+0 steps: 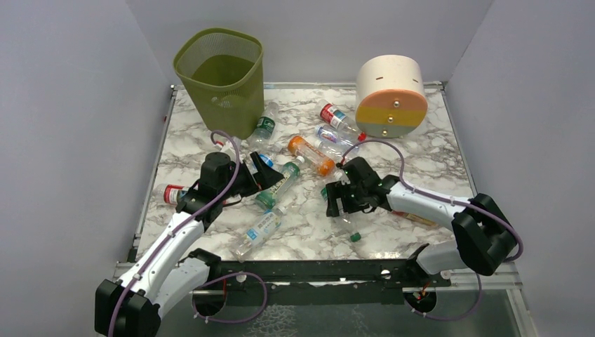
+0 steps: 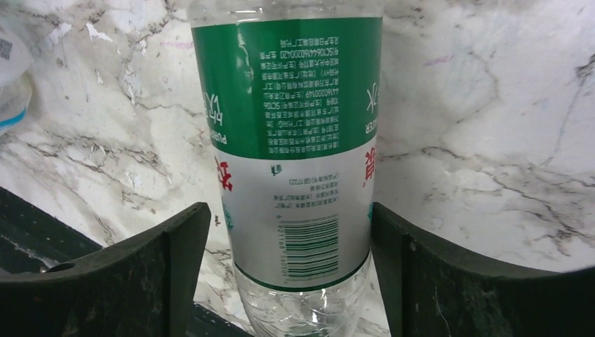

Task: Put the plastic bottles in the bin
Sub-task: Pick up the plastic bottle at the center of the board.

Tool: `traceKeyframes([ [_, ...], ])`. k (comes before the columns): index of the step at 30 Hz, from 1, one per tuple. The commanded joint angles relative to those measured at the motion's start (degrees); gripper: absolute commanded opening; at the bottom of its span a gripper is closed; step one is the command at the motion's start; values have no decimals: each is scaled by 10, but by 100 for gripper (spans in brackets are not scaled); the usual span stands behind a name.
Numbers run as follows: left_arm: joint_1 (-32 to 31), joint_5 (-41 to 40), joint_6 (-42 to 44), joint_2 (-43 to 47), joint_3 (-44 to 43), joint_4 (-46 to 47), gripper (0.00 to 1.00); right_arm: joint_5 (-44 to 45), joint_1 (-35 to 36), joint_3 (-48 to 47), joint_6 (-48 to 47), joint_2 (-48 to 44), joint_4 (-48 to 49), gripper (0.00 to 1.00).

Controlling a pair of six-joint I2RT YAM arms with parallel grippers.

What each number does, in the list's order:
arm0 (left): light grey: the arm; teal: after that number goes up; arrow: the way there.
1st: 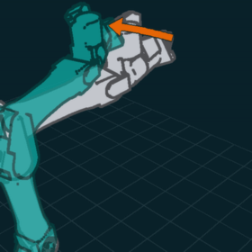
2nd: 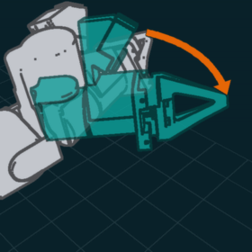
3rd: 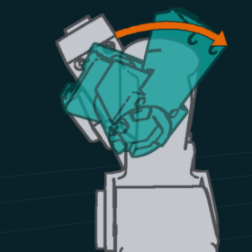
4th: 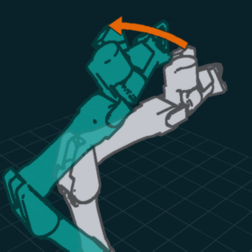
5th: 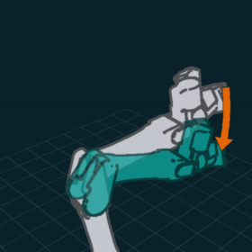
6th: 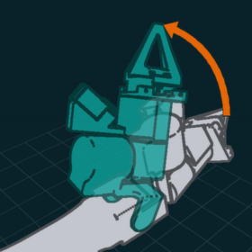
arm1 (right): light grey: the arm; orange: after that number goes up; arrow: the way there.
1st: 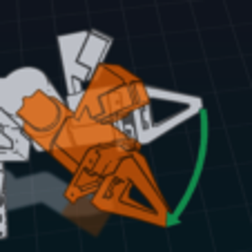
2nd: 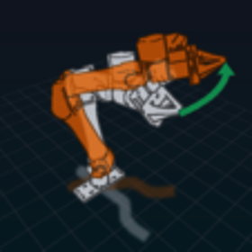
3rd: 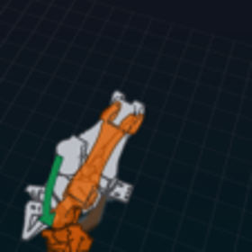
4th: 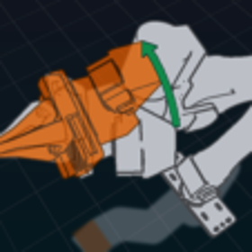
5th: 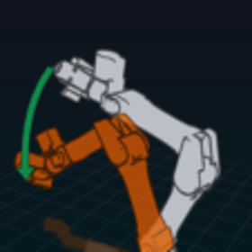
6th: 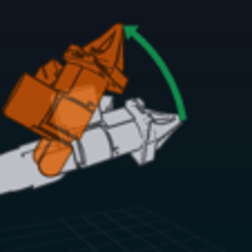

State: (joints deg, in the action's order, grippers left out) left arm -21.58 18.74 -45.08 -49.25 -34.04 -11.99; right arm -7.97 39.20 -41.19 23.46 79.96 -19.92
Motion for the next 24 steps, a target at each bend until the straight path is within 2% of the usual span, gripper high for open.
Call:
traceKeyframes([
  [1, -11, 6, 5, -4, 0, 22, 99, 21, 19, 12, 20, -13, -7, 83],
  [6, -20, 1, -2, -4, 4, 24, 99, 18, 29, 21, 31, -18, -6, 78],
  [12, -31, -7, -17, 3, 13, 34, 99, 17, 36, 22, 34, -20, -5, 60],
  [24, -44, 4, -38, 1, 11, 49, 99, -8, 38, -13, 15, -80, -27, 55],
])
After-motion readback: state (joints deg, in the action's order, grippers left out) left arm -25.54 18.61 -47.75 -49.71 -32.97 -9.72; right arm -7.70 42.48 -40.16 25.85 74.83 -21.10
